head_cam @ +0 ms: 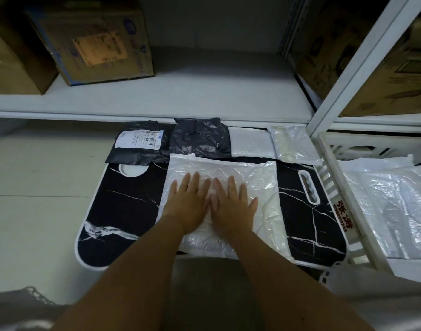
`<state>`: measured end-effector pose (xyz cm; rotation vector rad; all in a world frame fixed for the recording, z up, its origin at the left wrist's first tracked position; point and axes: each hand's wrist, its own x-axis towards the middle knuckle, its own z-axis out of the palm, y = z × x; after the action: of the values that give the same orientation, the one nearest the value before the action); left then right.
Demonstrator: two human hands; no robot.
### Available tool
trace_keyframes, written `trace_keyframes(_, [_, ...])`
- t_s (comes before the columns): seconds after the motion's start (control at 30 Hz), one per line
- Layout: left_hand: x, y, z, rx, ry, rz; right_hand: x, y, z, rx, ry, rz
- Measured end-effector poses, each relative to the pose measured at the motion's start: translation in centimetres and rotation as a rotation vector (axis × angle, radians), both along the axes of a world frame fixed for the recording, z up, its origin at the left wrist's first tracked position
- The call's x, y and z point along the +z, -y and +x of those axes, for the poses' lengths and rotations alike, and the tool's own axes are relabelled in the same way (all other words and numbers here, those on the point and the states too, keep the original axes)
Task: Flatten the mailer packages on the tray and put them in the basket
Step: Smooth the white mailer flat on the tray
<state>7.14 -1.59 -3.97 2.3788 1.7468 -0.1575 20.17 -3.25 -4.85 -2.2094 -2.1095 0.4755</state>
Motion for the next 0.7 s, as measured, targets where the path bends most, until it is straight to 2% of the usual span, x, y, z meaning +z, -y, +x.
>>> trace_keyframes(0.1, [-0.2, 1.3, -1.6, -0.027, -0.114, -0.061, -0.6, 0.7, 1.2, 0.058, 0.062, 0.013])
trace_keyframes(0.37, [0.8, 0.9, -1.9, -0.096, -0.212, -0.161, -0.4, 0.6, 0.9, 0.071, 0.102, -0.009])
trace_keyframes(0.5, [1.2, 0.4, -2.0, -0.148, -0.320, -0.195, 0.0, 2.2, -0.1, 0.112, 0.127, 0.014])
trace_keyframes(0.7, [1.4, 0.5, -1.9, -0.146, -0.340, -0.212, -0.9, 4.3, 1.3, 0.194, 0.152, 0.028])
